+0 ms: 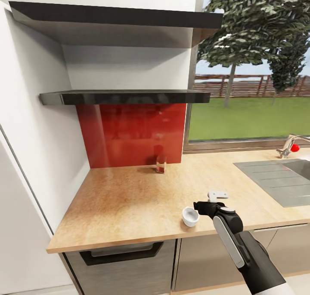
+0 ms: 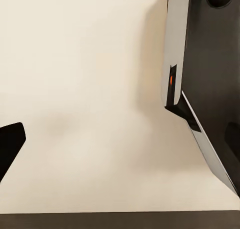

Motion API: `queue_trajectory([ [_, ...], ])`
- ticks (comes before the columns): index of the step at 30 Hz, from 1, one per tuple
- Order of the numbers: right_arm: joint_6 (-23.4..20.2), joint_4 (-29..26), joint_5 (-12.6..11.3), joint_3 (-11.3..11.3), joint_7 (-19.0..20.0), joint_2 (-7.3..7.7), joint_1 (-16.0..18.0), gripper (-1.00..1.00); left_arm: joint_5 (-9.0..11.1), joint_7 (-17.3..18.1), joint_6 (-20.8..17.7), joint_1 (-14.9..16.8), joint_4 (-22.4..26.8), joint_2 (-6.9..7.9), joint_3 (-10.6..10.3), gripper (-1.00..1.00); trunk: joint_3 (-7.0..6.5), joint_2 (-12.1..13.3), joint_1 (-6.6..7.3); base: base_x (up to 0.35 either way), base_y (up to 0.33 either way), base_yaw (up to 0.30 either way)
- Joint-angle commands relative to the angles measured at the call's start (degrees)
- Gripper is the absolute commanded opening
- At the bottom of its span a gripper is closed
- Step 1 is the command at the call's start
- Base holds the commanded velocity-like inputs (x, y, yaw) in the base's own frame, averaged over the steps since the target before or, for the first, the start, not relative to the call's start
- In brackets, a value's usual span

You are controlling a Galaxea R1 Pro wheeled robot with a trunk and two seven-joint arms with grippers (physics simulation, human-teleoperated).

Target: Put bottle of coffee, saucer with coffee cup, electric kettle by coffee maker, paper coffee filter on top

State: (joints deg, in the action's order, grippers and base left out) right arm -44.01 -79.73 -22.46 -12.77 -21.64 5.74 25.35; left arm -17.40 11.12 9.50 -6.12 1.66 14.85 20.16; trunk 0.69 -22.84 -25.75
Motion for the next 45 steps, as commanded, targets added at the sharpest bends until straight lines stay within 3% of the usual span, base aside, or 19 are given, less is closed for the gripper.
queue_trajectory([
  [1,-0.1,-0.1,-0.6,-0.2,-0.6,0.06,0.1,1.0,-0.5,0.2,0.1,0.0,0.1,0.0,0.5,1.0,0.07,-0.1,-0.03,0.0,0.0,0.0],
  [45,0.0,7.8,-0.7,-0.3,-0.6,-0.35,0.1,1.0,-0.6,0.2,0.1,0.0,0.2,0.0,0.5,1.0,0.07,-0.1,-0.03,0.0,0.0,0.0],
])
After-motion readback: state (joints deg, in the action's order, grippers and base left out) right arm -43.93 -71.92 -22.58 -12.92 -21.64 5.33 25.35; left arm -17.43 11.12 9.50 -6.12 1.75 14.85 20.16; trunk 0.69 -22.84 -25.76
